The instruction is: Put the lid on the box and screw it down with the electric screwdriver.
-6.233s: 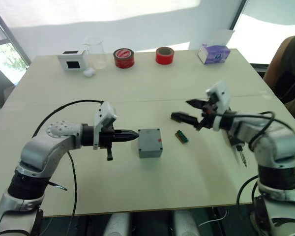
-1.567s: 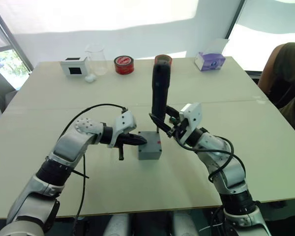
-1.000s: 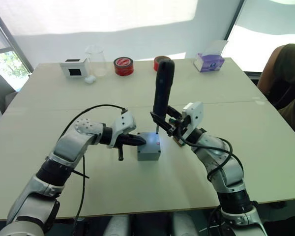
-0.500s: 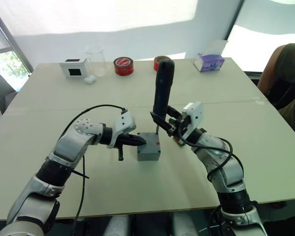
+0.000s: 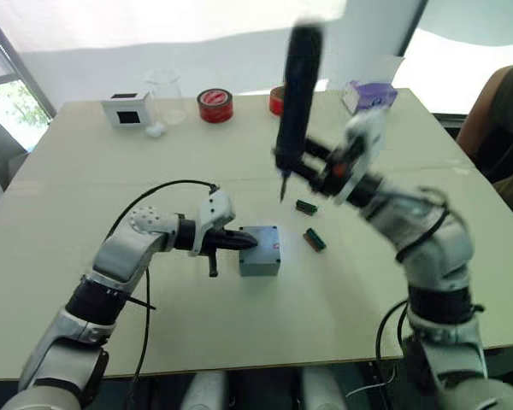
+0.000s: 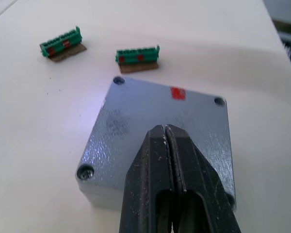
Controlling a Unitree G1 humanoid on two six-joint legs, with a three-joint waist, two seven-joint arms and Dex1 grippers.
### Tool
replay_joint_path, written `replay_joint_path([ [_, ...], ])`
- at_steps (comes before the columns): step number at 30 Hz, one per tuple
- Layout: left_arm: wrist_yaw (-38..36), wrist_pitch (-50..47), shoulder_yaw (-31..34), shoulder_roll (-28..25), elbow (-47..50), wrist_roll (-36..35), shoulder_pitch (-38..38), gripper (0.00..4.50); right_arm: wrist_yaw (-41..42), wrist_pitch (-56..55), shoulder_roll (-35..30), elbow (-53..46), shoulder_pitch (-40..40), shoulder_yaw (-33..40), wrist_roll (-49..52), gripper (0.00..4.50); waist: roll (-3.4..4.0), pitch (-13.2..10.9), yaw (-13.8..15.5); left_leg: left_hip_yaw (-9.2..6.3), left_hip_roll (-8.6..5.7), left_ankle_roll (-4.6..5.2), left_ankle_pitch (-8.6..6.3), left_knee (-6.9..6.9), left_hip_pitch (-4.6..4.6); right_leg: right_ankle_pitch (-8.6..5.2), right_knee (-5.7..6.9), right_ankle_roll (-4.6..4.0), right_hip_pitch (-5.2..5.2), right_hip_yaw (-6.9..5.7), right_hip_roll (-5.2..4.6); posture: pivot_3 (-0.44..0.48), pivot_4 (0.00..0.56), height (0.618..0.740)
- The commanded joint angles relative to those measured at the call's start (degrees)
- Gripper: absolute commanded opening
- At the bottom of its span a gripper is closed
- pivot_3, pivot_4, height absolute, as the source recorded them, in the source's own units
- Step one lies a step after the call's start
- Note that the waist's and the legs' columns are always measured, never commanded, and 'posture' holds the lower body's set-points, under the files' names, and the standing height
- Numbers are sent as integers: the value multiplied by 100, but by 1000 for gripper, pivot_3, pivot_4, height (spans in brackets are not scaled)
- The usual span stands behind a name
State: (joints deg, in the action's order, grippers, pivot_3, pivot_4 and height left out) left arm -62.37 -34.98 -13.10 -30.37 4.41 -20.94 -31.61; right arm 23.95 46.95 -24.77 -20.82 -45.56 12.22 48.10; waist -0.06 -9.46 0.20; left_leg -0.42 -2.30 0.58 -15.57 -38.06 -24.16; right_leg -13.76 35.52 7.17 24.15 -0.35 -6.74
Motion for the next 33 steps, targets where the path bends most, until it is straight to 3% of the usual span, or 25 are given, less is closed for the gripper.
replay_joint_path([
  [1,51,-285,482,-40,289,-467,110,0,-856,1603,-557,498,-544,837,1287,1789,-2,1,4,1,3,-4,2,6,-5,0,-8,0,3,-1,1,0,150,740],
  [4,-163,-885,1021,-244,771,-1301,17,0,-1374,3011,-1417,1351,-904,871,969,1789,-9,-11,-6,14,-1,23,-12,0,-26,1,-10,0,19,1,-7,0,150,740],
  [7,-351,-1125,1112,-565,1194,-1607,10,0,-1558,4141,-1918,2138,-1018,929,743,1789,-7,-22,28,13,-1,34,-18,-5,-31,0,-15,-7,16,-1,-9,0,150,740],
  [12,-515,-759,785,-1033,1763,-1333,354,0,-1064,4555,-3175,2969,-309,-534,622,1789,12,-34,38,25,-5,46,-25,2,-36,-1,-33,-5,16,-2,-7,0,150,740],
  [17,-331,-394,357,-1078,2139,-934,547,0,-538,4555,-3318,3824,-338,-1071,683,1789,17,-58,-120,58,-4,64,-33,-8,-34,3,-32,3,17,10,-6,0,150,740],
  [26,195,-488,434,-1003,2280,-971,772,0,-69,4178,-2981,3904,-392,-1840,-445,1789,13,-60,-78,53,7,62,-32,-11,-30,2,-23,5,17,9,10,0,150,740],
  [27,213,-515,473,-1035,2299,-1012,811,0,-45,4169,-2922,3947,-417,-1843,-549,2791,10,-61,-80,53,6,62,-32,-15,-30,2,-23,5,15,9,9,0,150,740],
  [29,269,-571,604,-1100,2279,-1076,852,0,27,4097,-2825,4041,-471,-1800,-729,3139,9,-61,-88,53,4,63,-32,-21,-30,5,-24,9,11,10,8,0,150,740],
  [31,295,-583,667,-1143,2246,-1098,856,0,108,4046,-2780,4075,-501,-1778,-889,4078,9,-61,-89,52,4,62,-32,-22,-28,6,-22,12,9,10,8,0,150,740],
  [33,290,-583,741,-1211,2185,-1108,857,0,201,3974,-2799,4055,-510,-1748,-1015,4415,9,-61,-77,50,4,62,-32,-22,-28,7,-20,13,9,8,8,0,150,740],
])
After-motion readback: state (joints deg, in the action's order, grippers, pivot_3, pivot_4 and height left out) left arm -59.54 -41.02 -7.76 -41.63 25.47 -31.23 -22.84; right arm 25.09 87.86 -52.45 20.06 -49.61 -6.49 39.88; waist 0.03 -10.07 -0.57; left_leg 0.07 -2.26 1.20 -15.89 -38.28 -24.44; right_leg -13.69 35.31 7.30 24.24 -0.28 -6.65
